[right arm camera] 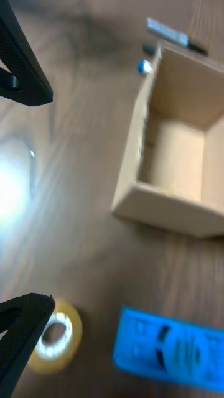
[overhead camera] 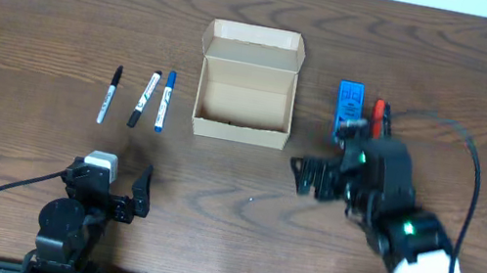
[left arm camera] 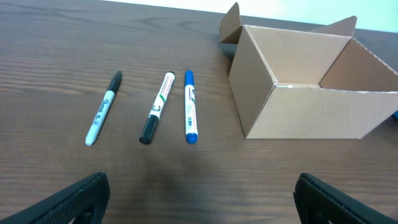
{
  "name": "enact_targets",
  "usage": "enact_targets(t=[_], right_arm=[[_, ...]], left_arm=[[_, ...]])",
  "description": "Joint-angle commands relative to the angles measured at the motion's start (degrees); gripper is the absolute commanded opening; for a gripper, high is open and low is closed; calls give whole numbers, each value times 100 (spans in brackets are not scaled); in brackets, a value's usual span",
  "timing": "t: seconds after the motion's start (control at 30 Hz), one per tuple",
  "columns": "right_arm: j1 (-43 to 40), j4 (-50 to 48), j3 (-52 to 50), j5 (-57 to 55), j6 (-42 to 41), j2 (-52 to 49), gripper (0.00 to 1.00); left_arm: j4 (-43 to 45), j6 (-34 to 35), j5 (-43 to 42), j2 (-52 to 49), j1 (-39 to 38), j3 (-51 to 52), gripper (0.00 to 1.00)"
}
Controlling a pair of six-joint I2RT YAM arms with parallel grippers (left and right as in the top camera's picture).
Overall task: Pack container
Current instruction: 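Move right gripper to the blue whiteboard duster and grasp it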
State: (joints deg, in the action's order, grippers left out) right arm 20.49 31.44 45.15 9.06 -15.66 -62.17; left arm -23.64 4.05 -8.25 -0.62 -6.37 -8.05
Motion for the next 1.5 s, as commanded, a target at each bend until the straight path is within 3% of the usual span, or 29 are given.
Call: enact_targets(t=[0.0,0.3,0.57,0.9,1.33,1.47], right_arm=[[-72,223,715,-704,151,-715,99],[-533,570,1786,-905,-15,-2120,99],[-918,109,1799,-955,120,-2798,99],[-1150,-1384,1799,-1681,420,-3768,99],[-1207,-1567,1799,-1545,391,-4586,99],[-1224,-1633,1799,-1432,389,-4695,91]], left_arm=[[-7,-24,-35,37,46,114,95],[-7,-24,-35,37,46,114,95],[-7,-24,-35,37,46,114,95],[-7,-24,-35,37,46,114,96],[-7,-24,-35,37,46,114,95],[-7,-24,-35,37,46,114,95]])
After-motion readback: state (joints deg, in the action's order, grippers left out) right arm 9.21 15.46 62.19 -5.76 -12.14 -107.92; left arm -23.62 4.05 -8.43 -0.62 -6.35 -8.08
